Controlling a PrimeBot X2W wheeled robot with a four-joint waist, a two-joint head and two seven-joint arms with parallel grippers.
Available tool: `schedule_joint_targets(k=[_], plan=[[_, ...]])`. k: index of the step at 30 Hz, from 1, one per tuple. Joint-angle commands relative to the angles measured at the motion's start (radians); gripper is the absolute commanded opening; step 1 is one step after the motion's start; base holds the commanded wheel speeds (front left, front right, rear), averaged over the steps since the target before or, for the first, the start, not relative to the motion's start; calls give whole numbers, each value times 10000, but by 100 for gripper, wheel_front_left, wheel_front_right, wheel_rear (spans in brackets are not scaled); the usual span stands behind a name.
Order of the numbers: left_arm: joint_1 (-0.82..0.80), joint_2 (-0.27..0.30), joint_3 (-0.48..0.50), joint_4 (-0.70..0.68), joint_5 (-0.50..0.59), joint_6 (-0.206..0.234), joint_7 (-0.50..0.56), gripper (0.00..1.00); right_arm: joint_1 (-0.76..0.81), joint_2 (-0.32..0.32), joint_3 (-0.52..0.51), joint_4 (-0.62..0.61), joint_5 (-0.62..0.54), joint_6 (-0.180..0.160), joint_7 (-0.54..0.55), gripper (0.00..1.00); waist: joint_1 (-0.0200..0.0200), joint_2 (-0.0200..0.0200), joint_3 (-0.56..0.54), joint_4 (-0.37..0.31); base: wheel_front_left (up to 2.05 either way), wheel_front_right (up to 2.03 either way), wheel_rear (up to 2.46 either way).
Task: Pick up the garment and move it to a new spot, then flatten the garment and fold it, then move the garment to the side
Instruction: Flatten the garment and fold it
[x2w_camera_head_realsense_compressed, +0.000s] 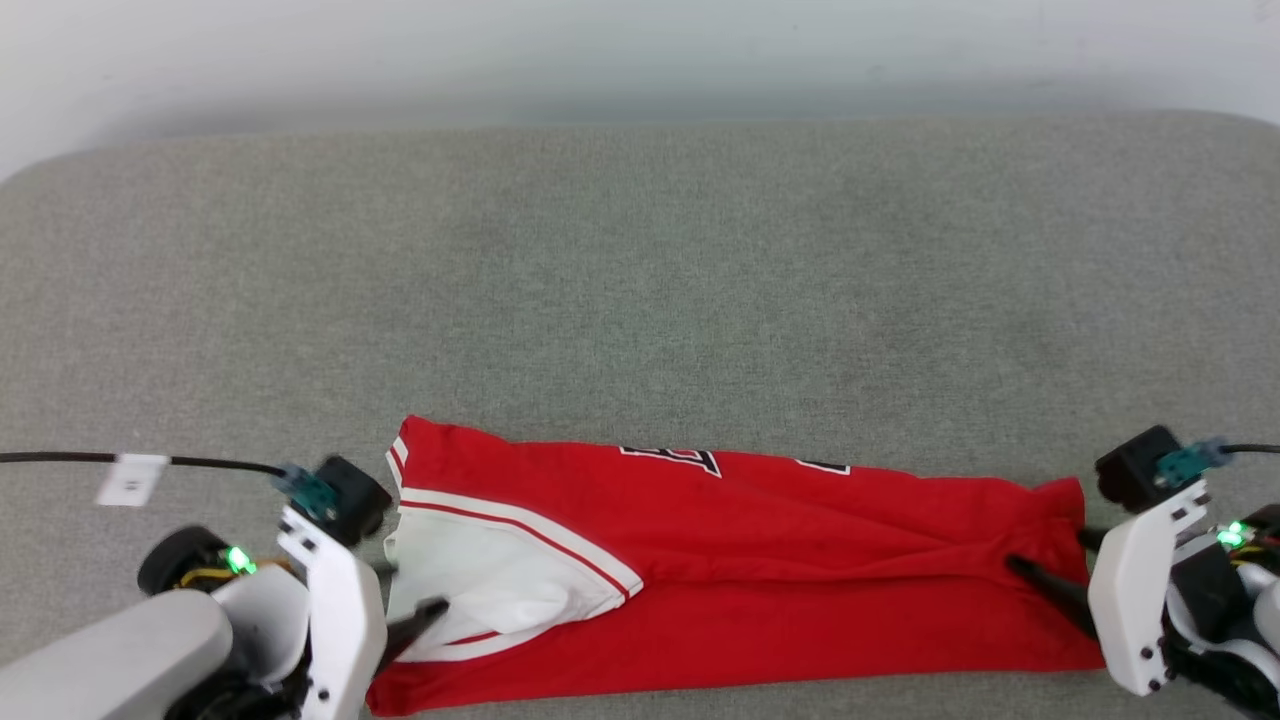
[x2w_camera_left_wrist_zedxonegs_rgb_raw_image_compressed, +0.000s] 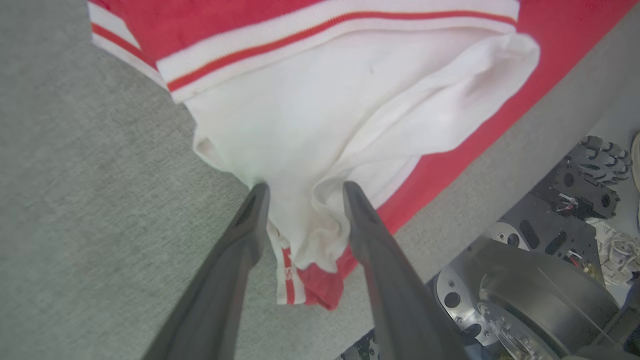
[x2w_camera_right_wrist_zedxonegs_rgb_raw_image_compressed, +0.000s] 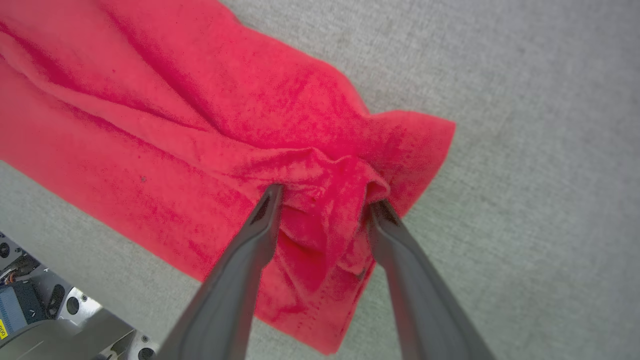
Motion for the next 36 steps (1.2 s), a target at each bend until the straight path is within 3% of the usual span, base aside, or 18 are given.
schedule_joint_targets(k=[1, 8, 9, 14, 19, 24, 28, 36], plan=[[81, 41, 302, -8, 90, 214, -605, 100, -12, -109, -154, -110, 10, -8, -257, 100, 1, 0, -170, -24, 0, 0, 0], [671, 13, 1262, -115, 746, 1697, -3706, 100, 434, -415, -1507, -810, 1, -8, -1707, 100, 1, 0, -521, -81, 0, 0, 0], [671, 13, 1262, -115, 746, 1697, -3706, 100, 434, -415, -1507, -810, 1, -8, -1707, 100, 1, 0, -521, -81, 0, 0, 0], [1165, -176, 1894, 51, 1223, 3021, -5709, 100, 1202, -101, -3053, -756, -358, -8, -2272, 100, 1, 0, -535, -51, 0, 0, 0], [1775, -731, 2910, 181, 1670, 4133, -6319, 100, 2055, 502, -4204, -486, -347, -8, -2053, 100, 1, 0, -459, -10, 0, 0, 0], [2843, -1625, 4850, -72, 3229, 4921, -6346, 100, 2681, 1097, -4736, -324, -155, -8, -1571, 100, 1, 0, -341, 63, 0, 0, 0], [3851, -2459, 6402, -263, 4578, 5094, -6351, 100, 2854, 1617, -4942, -185, 87, -7, -1322, 100, 1, 0, -225, 125, 0, 0, 0], [5554, -4147, 8873, -611, 6611, 4470, -6343, 100, 2739, 2277, -4636, 558, 455, -7, -683, 100, 1, 0, -58, 384, 0, 0, 0]])
